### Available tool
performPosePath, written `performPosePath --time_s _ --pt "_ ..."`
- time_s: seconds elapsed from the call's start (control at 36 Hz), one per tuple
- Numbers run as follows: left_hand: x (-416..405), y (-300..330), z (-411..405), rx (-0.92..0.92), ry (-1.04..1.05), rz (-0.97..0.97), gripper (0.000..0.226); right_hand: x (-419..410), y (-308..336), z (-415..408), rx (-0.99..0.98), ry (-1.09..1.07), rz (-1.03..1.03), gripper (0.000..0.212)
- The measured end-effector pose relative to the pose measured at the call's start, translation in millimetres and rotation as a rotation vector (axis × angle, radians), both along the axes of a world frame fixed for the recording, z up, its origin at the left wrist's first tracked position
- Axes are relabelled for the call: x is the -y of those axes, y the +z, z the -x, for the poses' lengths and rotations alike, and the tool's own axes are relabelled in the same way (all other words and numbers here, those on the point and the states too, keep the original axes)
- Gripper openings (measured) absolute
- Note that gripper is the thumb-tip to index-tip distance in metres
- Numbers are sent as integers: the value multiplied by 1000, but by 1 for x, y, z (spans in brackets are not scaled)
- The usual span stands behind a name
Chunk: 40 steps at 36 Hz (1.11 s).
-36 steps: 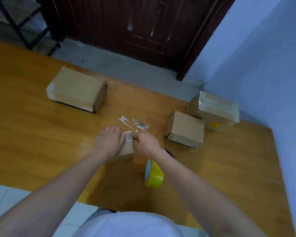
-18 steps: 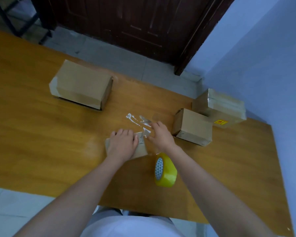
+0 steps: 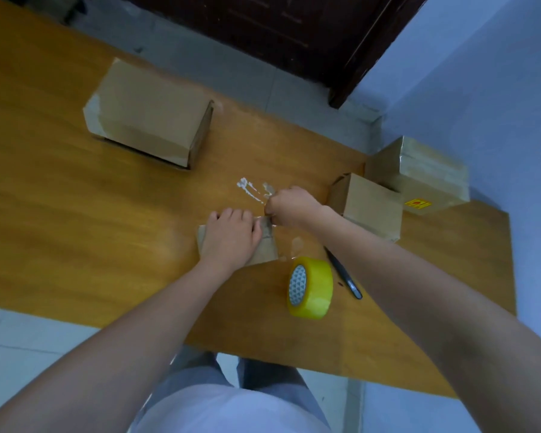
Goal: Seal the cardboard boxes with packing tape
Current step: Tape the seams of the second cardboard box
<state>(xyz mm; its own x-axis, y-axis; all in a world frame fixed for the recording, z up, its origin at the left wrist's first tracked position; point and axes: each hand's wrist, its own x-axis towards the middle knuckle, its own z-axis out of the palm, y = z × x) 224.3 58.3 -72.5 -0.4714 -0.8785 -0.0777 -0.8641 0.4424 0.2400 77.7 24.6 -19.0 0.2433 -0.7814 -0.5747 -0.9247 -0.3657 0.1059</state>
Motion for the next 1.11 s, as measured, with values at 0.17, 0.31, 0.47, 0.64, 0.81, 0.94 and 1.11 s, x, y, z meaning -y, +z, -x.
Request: performPosePath --time_s 0.17,0.31,0.47,0.64,0.81,0.94,1.11 --pt "-1 3 0 2 -2 -33 55 -13 -4 1 124 -225 -43 22" --pt "-1 3 0 5 3 -30 59 -20 -7 1 277 -426 -126 19" --pt "-1 4 2 66 -4 -36 49 -38 -5 3 491 -679 -235 21" --pt "-1 5 2 70 3 -44 49 -51 8 0 402 -676 -300 43" --pt "-1 6 1 68 -10 -75 42 -68 17 17 205 -549 -15 53" --pt "-1 7 1 70 -6 -74 42 -92 11 9 220 -476 -77 43" --pt "-1 7 0 58 -7 -80 42 -109 -6 -3 185 -344 107 32"
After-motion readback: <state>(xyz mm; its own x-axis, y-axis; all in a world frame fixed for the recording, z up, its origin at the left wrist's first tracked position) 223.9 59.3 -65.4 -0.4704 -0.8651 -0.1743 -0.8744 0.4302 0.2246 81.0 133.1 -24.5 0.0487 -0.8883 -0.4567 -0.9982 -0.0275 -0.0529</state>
